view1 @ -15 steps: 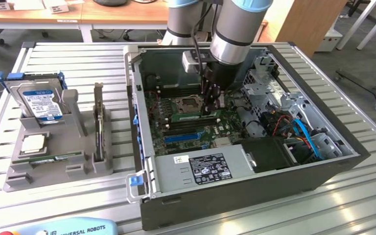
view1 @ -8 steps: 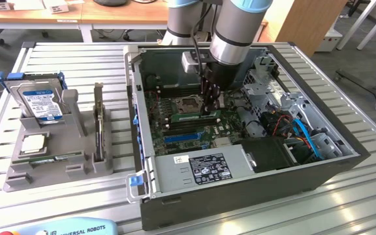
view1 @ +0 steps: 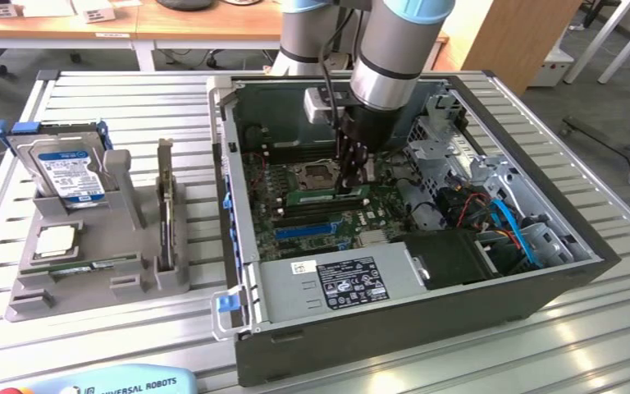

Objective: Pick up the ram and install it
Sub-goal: 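Insert the ram into the slot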

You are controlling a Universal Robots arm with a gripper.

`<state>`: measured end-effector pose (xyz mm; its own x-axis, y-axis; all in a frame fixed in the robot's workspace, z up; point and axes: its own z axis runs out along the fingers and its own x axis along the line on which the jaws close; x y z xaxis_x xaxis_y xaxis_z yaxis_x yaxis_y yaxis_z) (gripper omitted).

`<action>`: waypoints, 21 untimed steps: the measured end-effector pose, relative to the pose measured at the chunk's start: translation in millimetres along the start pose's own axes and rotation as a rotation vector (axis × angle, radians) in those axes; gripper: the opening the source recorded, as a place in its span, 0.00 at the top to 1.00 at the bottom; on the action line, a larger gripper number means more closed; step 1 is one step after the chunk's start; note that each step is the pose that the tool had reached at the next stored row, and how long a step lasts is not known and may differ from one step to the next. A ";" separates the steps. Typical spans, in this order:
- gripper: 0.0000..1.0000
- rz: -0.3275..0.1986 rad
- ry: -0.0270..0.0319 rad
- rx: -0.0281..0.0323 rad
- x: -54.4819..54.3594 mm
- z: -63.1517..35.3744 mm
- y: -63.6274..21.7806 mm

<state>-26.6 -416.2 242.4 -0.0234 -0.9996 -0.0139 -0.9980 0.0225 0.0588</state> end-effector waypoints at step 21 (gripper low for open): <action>0.89 0.000 -0.0018 -0.0001 0.1 5.3 0.6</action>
<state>-27.5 -416.2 237.2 -0.0233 -0.9996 -0.0157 -0.9980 0.0223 0.0589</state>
